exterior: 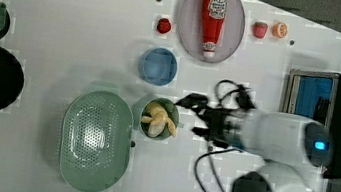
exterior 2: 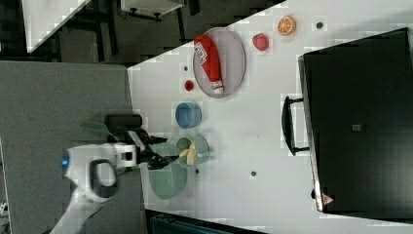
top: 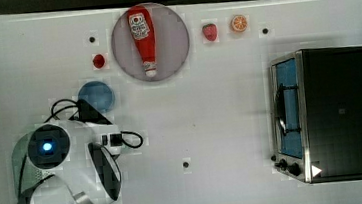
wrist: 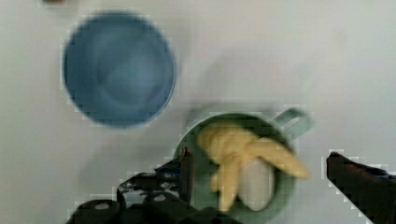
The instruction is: Pick Banana and place it in mug.
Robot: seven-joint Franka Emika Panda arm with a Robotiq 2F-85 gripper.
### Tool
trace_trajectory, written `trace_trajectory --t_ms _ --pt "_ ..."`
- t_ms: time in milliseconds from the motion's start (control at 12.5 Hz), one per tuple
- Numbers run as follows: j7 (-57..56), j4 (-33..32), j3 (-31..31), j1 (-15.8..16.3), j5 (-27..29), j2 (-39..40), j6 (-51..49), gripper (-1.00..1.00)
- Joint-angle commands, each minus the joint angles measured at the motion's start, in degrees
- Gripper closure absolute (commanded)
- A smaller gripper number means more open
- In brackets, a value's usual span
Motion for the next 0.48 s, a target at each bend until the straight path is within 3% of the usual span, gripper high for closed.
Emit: trace_trajectory --t_ms 80,480 --pt "2.1 7.0 -1.7 -1.4 -0.1 -8.1 -10.5 -1.0" --pt "-4.9 19.3 -12.1 -1.9 0.0 -15.2 -31.8 -1.0"
